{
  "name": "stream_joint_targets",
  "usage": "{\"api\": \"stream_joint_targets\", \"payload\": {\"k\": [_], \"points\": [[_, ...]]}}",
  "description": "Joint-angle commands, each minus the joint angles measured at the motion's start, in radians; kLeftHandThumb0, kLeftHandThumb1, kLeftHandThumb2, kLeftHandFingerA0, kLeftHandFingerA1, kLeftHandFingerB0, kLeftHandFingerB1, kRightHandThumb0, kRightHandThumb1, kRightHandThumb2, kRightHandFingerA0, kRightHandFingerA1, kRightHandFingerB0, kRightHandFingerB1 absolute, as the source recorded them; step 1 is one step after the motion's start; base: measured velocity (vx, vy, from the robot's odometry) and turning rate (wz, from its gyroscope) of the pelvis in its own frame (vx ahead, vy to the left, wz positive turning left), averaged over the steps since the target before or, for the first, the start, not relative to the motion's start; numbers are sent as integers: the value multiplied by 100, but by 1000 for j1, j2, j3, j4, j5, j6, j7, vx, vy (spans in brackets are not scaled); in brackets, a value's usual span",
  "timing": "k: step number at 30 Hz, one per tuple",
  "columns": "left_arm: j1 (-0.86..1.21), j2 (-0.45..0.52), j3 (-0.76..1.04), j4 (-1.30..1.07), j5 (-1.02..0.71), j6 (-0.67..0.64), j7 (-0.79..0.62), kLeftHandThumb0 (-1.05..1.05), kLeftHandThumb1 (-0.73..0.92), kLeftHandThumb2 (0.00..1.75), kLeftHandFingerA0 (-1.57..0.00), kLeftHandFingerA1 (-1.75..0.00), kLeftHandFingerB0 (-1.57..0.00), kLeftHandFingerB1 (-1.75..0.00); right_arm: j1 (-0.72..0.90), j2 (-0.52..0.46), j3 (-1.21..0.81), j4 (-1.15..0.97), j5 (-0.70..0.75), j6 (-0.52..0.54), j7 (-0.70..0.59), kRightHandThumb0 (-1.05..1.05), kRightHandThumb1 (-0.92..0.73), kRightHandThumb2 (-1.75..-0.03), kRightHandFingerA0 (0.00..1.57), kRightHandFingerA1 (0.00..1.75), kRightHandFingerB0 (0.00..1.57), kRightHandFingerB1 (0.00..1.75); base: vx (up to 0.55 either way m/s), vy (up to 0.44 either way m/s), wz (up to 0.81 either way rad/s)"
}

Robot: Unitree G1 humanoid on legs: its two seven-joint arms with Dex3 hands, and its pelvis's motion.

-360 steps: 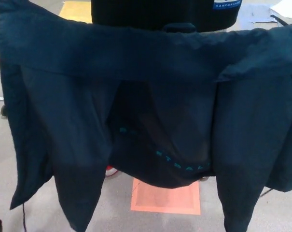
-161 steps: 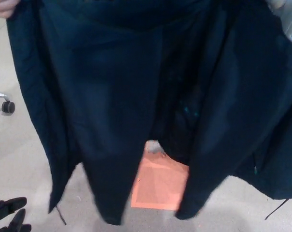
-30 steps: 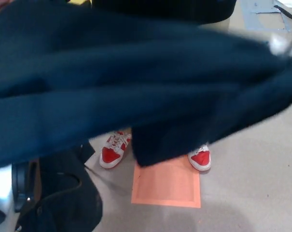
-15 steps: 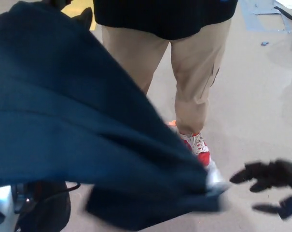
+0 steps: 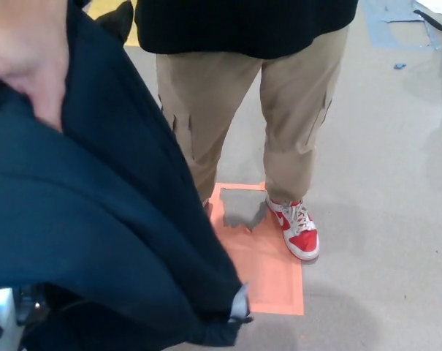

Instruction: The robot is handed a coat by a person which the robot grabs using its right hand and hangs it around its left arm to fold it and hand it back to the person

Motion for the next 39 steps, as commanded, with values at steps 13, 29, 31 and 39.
{"api": "stream_joint_targets", "payload": {"k": [13, 29, 31, 39], "points": [[27, 7, 17, -42, -19, -27, -40, -70, 78, 63, -23, -32, -14, -28, -5, 291, -153, 293, 23, 142, -560, -77, -78, -110, 0, 17, 0, 17, 0, 0, 0], [290, -6, 31, -243, -58, -65, -105, -36, 54, 107, 0, -47, 0, -48, 44, 277, -203, 355, 18, 86, -799, -70, -92, -71, 20, 29, 19, 28, 0, 0, 0], [333, -8, 35, -269, -63, -63, -110, -36, 54, 107, 0, -47, 0, -48, 38, 280, -208, 356, 18, 80, -810, -69, -92, -72, 22, 30, 21, 29, 0, 0, 0], [611, -5, 57, -248, -63, -102, -154, -36, 53, 107, 0, -48, 0, -48, -15, 315, -292, 339, 78, 92, -860, -65, -90, -68, 33, 33, 32, 31, 0, 0, 0]]}}
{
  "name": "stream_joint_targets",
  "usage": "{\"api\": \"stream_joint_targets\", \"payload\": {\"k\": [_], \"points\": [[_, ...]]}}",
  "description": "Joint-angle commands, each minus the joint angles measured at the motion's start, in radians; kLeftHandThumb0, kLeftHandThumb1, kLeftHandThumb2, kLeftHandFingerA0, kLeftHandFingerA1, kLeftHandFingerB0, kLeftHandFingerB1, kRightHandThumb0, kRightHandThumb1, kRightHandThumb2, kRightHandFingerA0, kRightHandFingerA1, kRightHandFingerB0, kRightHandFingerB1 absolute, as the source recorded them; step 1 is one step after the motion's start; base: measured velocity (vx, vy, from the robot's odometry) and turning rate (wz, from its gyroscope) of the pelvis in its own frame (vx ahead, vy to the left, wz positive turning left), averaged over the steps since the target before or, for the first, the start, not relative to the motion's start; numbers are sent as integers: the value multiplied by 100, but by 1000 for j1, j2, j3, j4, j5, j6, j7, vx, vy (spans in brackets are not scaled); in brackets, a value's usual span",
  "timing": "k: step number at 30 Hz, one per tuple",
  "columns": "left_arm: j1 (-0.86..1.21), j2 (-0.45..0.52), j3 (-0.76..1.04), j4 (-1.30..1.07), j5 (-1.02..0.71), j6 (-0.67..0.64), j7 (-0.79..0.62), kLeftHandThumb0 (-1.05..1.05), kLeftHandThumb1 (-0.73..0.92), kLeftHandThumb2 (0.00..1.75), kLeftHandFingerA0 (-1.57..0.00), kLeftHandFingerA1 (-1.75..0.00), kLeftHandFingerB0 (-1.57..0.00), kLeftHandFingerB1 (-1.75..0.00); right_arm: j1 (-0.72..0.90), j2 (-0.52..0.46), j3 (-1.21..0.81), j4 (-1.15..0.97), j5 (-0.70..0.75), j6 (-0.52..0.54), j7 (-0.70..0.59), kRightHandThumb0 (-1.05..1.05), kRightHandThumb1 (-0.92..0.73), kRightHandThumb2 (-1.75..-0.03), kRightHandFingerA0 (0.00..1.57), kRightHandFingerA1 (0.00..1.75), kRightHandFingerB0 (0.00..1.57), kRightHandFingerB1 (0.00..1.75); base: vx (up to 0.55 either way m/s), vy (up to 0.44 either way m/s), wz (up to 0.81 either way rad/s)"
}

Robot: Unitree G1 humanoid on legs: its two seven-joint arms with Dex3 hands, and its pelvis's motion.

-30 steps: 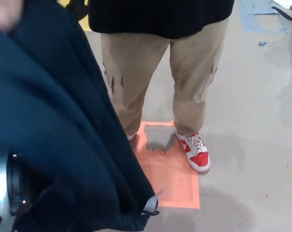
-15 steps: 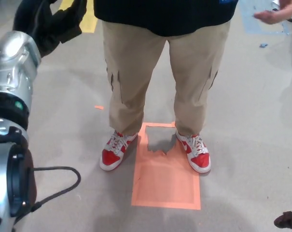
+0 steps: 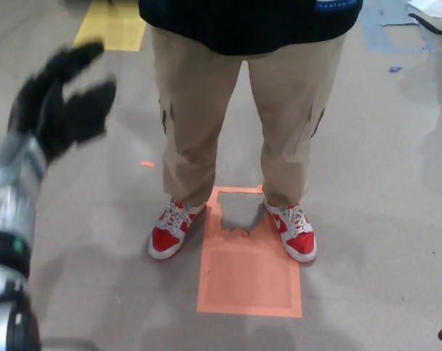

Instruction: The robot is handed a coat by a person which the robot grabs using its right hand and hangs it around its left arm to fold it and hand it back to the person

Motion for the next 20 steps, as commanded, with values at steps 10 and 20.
{"api": "stream_joint_targets", "payload": {"k": [10, 20], "points": [[363, 51, 3, 212, 43, -218, 18, -34, 64, 114, 0, -49, 0, -48, 5, 33, -126, 39, 60, -41, -178, -66, -90, -67, 32, 32, 28, 30, 0, 0, 0], [427, 91, -34, 311, 87, -232, 144, -33, 63, 114, 0, -48, 0, -46, 19, 34, -197, 40, 119, -116, -106, -63, -90, -67, 31, 33, 26, 30, 0, 0, 0]]}}
